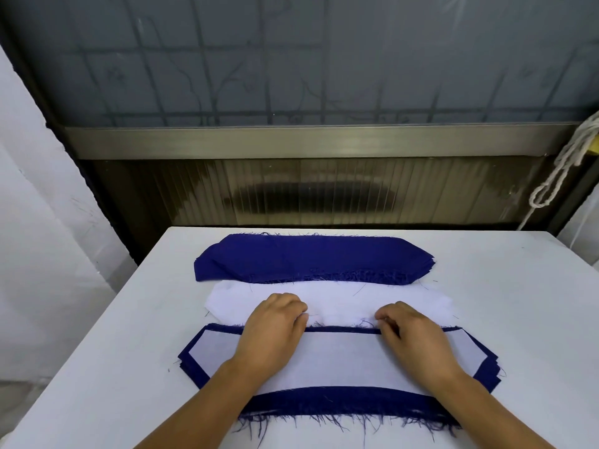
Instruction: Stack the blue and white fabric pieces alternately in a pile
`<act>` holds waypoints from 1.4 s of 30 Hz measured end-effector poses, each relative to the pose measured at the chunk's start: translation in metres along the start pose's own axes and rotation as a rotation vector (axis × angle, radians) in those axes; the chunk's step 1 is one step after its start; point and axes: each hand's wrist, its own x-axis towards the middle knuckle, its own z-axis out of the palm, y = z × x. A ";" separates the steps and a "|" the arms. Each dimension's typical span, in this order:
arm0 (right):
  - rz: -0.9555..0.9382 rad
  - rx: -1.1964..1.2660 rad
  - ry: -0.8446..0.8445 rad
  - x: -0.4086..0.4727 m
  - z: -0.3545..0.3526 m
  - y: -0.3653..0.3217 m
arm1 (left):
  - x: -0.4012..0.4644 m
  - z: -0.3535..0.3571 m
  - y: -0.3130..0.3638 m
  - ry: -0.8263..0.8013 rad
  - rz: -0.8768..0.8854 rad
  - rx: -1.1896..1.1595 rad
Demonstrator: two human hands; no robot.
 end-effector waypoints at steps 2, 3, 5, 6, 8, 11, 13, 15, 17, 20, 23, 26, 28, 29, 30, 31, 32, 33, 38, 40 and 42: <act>0.030 -0.055 0.012 -0.001 -0.004 0.009 | -0.001 0.003 -0.003 0.027 -0.041 0.012; 0.044 -0.081 0.018 -0.001 -0.006 0.012 | -0.001 0.003 -0.003 0.032 -0.073 0.007; 0.071 -0.119 0.014 0.001 -0.011 0.015 | 0.000 0.004 -0.004 0.027 -0.122 -0.009; 0.074 -0.128 0.000 0.003 -0.012 0.015 | 0.001 0.005 -0.004 0.016 -0.133 -0.012; 0.043 -0.139 -0.041 0.009 -0.013 0.015 | 0.001 0.006 -0.007 -0.009 -0.139 -0.021; -0.056 -0.067 -0.117 0.022 -0.012 0.009 | 0.003 0.008 -0.010 -0.053 -0.135 -0.034; -0.100 -0.018 -0.170 0.031 -0.011 0.006 | 0.003 0.009 -0.013 -0.078 -0.148 -0.052; -0.113 -0.021 -0.208 0.035 -0.010 0.005 | 0.003 0.010 -0.013 -0.079 -0.166 -0.078; -0.156 -0.045 -0.169 0.034 -0.007 0.006 | 0.003 0.010 -0.013 -0.066 -0.166 -0.080; -0.211 -0.108 -0.104 0.028 -0.003 0.008 | 0.002 0.010 -0.012 -0.029 -0.132 -0.063; -0.213 -0.124 -0.065 0.026 -0.001 0.008 | -0.001 0.007 -0.007 0.001 -0.091 -0.008; -0.196 -0.130 -0.024 0.024 -0.001 0.007 | -0.002 0.002 0.000 0.037 -0.036 0.038; -0.183 -0.118 0.003 0.023 -0.001 0.006 | -0.002 0.000 0.002 0.062 -0.001 0.050; -0.174 -0.104 0.014 0.023 -0.001 0.005 | -0.003 -0.001 0.003 0.065 -0.001 0.051; -0.162 -0.086 0.021 0.023 -0.001 0.005 | -0.003 -0.002 0.004 0.061 -0.016 0.051; -0.149 -0.069 0.022 0.023 -0.002 0.005 | -0.003 -0.003 0.005 0.057 -0.036 0.050; -0.136 -0.057 0.019 0.023 -0.002 0.006 | -0.003 -0.003 0.005 0.055 -0.056 0.047; -0.128 -0.049 0.014 0.023 -0.002 0.006 | -0.003 -0.003 0.005 0.052 -0.079 0.040; -0.190 0.010 -0.028 0.022 -0.004 0.007 | -0.001 0.000 0.001 0.037 -0.194 -0.003; -0.212 0.010 -0.022 0.021 -0.005 0.005 | -0.001 0.001 -0.001 0.040 -0.196 -0.026; -0.199 0.022 0.014 0.020 -0.006 0.005 | -0.002 0.001 -0.001 0.047 -0.166 -0.040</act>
